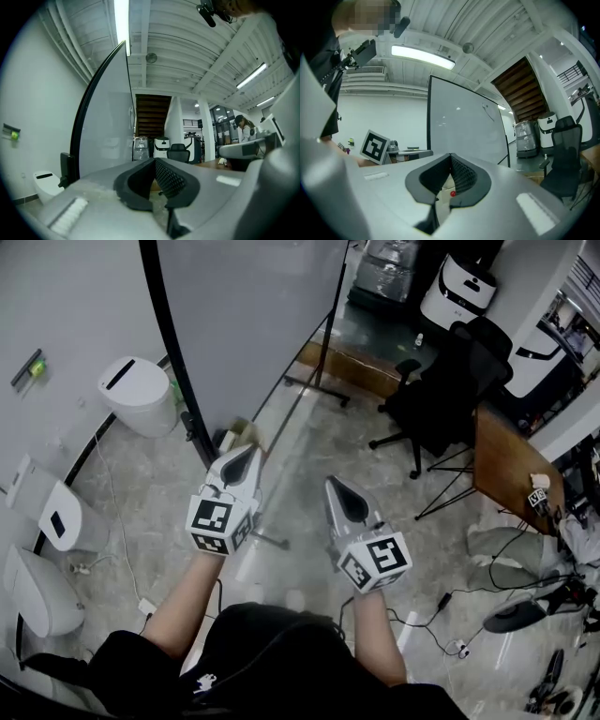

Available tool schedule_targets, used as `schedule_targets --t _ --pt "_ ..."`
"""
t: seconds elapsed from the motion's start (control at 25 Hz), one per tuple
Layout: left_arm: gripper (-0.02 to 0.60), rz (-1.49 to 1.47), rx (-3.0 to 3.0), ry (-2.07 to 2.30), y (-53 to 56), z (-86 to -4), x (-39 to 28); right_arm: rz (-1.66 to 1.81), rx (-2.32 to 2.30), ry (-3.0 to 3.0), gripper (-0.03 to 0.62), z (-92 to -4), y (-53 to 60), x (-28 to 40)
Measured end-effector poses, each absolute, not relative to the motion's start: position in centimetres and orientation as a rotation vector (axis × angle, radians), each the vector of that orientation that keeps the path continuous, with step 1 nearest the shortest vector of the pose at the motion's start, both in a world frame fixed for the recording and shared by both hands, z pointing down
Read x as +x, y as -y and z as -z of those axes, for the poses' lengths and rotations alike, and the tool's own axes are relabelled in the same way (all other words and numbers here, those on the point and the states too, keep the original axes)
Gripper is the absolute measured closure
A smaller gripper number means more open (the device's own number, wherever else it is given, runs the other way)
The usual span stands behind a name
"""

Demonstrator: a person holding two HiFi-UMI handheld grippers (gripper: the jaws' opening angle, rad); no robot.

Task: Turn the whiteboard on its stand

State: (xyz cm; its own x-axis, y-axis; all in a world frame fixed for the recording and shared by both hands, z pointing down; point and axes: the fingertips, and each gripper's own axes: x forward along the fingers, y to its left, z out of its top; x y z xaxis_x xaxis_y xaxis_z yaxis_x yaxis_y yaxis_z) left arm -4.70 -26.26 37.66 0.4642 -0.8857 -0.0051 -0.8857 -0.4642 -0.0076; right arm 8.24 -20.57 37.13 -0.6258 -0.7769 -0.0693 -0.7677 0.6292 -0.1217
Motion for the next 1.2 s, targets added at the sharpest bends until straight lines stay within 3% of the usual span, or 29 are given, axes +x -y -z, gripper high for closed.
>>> schedule_targets --t 0.48,1.2 --pt "0.577 0.003 -2.767 -1.599 26.1 -40.4 -2.8 0.146 -1.415 -2.708 0.585 -38.5 20.6 10.5" --pt "0.577 0.014 -2.769 -1.596 27.8 -40.5 -4.4 0.132 -1.401 -2.714 0.586 -38.7 22.8 8.6"
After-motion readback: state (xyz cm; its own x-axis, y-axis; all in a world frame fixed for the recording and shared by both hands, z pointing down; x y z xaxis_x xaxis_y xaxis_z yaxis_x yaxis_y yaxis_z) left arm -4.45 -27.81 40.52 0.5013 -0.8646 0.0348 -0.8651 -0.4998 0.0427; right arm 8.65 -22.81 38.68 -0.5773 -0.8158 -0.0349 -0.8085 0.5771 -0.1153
